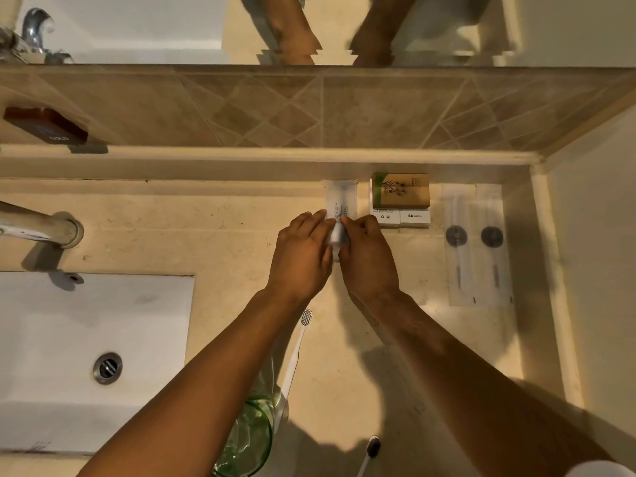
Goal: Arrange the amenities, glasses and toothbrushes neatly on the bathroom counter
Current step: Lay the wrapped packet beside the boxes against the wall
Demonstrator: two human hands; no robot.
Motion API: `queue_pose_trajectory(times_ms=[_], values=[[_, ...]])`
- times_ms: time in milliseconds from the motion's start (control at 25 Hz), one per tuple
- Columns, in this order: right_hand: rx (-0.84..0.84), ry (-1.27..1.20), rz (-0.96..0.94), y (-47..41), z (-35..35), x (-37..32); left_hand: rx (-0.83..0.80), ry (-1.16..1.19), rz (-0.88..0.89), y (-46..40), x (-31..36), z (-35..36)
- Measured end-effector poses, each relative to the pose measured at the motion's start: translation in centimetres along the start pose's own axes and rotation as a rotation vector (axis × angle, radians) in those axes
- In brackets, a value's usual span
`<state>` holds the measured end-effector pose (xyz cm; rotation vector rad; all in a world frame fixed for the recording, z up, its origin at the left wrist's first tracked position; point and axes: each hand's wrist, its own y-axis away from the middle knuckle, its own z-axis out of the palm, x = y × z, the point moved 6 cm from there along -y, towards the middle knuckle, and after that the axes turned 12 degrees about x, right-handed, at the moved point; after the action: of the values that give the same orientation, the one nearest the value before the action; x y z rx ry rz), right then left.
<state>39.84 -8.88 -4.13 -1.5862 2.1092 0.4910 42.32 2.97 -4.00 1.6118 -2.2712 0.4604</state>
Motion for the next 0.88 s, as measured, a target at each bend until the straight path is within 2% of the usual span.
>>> queue_pose_trajectory(times_ms=[400,680,880], values=[[0.001,-0.015,0.024,-0.4,-0.1,0.0,0.031,0.040,-0.018,-0.3,0.0,0.1],[0.127,-0.173,0.073,2.3,-2.8,0.1,0.069,0.155,-0.085,1.9,-0.4,-3.1],[0.007,-0.193,0.045,8.0,-2.0,-0.2,-0.007,0.208,-0.240,5.8,-3.4,-4.4]])
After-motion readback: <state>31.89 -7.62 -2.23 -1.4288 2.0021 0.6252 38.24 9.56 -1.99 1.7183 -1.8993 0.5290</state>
